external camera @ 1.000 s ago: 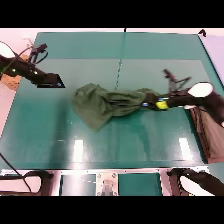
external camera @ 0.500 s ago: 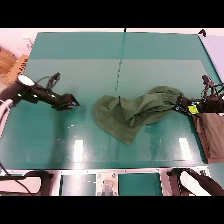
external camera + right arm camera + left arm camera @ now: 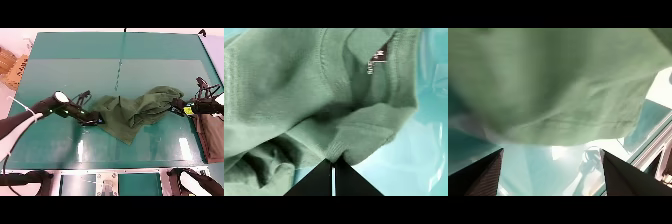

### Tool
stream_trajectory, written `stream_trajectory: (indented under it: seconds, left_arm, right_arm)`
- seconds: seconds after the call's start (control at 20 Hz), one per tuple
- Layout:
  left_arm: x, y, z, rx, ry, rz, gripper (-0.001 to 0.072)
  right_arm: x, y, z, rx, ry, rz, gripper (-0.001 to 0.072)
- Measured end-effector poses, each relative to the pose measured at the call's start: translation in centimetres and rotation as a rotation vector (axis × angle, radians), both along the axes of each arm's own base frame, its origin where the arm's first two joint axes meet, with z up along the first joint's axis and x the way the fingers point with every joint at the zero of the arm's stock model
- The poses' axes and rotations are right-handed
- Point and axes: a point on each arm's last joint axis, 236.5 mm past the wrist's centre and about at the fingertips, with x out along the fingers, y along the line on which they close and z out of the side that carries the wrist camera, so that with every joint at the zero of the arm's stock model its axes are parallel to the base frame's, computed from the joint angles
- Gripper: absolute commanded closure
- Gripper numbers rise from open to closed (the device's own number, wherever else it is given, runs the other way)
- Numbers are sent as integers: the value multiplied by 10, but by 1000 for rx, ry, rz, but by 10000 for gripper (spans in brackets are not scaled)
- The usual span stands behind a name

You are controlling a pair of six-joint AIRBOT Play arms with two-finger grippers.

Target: Fold the shirts.

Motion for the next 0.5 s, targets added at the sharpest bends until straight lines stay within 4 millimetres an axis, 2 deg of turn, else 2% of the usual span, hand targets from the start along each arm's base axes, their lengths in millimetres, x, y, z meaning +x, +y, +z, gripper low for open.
stream_trajectory:
  seconds: [0.1,0.15,0.3,0.4,0.45,0.5]
  left_arm:
    - [0,-7,-10,48,-24,13,641]
    - [4,-6,-15,72,-48,23,688]
    - [15,-9,-7,75,-90,31,689]
    - [41,-2,24,53,-169,47,689]
    - [53,5,47,41,-215,47,689]
    - [70,14,78,28,-285,57,689]
  right_arm:
    - [1,3,1,10,-7,2,694]
    - [2,4,1,12,-10,5,695]
    - [6,5,5,14,-29,16,695]
    - [15,3,22,7,-71,21,695]
    - [22,1,36,0,-102,25,695]
    - [30,-2,56,-10,-144,28,695]
